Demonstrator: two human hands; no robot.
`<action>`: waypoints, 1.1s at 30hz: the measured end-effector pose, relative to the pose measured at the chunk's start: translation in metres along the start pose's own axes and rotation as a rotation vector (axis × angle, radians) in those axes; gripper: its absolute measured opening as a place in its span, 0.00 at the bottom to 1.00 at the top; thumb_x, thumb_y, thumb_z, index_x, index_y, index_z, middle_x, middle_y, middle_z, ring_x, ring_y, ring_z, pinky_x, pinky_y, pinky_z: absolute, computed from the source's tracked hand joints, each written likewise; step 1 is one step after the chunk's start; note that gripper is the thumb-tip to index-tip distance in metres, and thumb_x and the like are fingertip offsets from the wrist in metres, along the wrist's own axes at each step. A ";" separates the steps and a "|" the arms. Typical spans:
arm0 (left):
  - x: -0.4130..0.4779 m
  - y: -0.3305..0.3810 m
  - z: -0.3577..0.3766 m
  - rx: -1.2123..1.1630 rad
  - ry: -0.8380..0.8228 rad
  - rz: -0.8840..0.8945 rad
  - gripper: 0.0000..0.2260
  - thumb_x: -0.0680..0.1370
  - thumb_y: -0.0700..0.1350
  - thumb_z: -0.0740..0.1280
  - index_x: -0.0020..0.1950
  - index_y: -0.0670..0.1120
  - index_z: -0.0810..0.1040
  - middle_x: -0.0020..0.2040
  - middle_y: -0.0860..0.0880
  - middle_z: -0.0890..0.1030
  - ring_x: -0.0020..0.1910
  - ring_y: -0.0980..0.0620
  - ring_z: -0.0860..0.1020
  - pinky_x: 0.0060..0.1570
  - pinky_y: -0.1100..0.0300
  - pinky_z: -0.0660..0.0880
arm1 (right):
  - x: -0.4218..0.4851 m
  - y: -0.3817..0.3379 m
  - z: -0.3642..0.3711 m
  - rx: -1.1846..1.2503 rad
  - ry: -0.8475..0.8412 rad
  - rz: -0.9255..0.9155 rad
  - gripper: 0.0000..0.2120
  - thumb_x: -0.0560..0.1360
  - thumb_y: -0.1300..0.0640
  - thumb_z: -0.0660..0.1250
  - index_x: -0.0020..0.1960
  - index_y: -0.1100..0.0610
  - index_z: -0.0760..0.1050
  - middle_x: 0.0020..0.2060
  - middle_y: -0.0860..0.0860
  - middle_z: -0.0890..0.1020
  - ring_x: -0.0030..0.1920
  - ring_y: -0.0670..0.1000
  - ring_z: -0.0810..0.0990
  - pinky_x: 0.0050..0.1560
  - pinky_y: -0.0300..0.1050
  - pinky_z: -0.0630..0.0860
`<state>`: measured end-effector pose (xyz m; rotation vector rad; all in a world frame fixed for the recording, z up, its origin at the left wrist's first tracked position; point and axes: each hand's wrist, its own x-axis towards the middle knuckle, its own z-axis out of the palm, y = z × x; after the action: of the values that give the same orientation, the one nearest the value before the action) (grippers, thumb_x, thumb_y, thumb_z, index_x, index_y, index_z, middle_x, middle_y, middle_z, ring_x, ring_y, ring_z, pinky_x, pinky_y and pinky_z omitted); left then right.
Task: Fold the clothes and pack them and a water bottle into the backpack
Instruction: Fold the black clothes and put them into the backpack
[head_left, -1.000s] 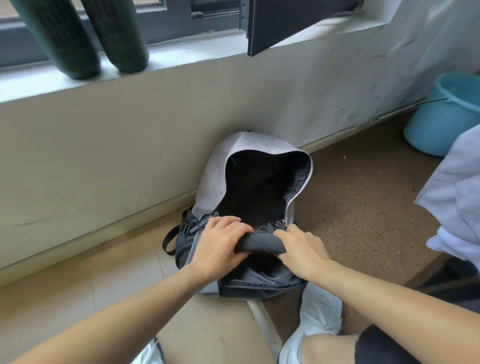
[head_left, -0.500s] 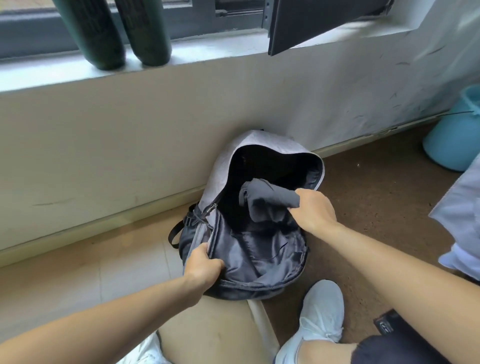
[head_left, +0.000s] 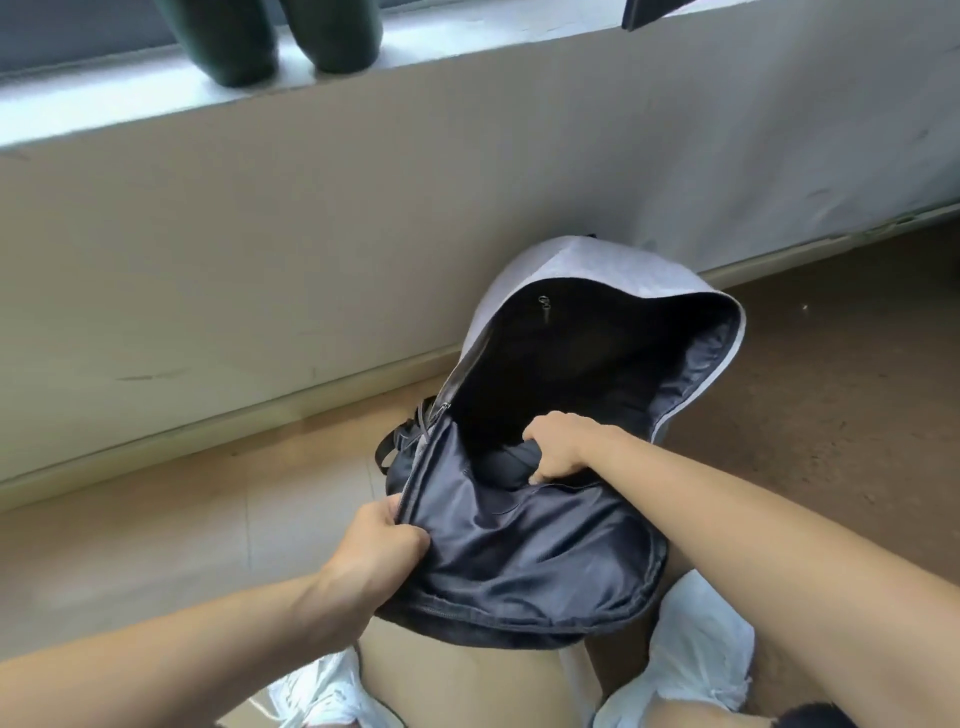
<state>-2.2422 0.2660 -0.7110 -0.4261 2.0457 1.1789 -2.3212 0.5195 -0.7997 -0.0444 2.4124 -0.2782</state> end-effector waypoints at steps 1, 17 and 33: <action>0.000 0.003 -0.007 0.011 0.014 -0.007 0.14 0.76 0.27 0.58 0.39 0.44 0.76 0.26 0.50 0.80 0.26 0.52 0.79 0.25 0.66 0.70 | 0.004 0.004 0.002 0.082 0.014 -0.030 0.26 0.70 0.45 0.77 0.63 0.54 0.77 0.59 0.54 0.80 0.59 0.58 0.79 0.54 0.48 0.74; -0.025 -0.025 -0.029 0.282 -0.165 -0.027 0.18 0.60 0.37 0.64 0.47 0.43 0.83 0.39 0.46 0.88 0.41 0.45 0.87 0.43 0.50 0.84 | 0.029 0.011 0.023 0.043 -0.296 -0.042 0.37 0.67 0.45 0.72 0.74 0.54 0.70 0.69 0.53 0.77 0.64 0.55 0.78 0.65 0.50 0.76; -0.032 -0.030 -0.028 0.422 -0.209 0.051 0.14 0.61 0.41 0.67 0.45 0.46 0.80 0.34 0.55 0.81 0.34 0.56 0.79 0.33 0.64 0.76 | 0.001 -0.015 0.036 -0.621 -0.005 -0.643 0.27 0.82 0.40 0.60 0.79 0.35 0.57 0.80 0.51 0.56 0.75 0.65 0.61 0.65 0.63 0.73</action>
<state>-2.2148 0.2243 -0.6973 -0.0430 2.0564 0.7523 -2.2992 0.4979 -0.8233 -1.1001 2.3226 0.1989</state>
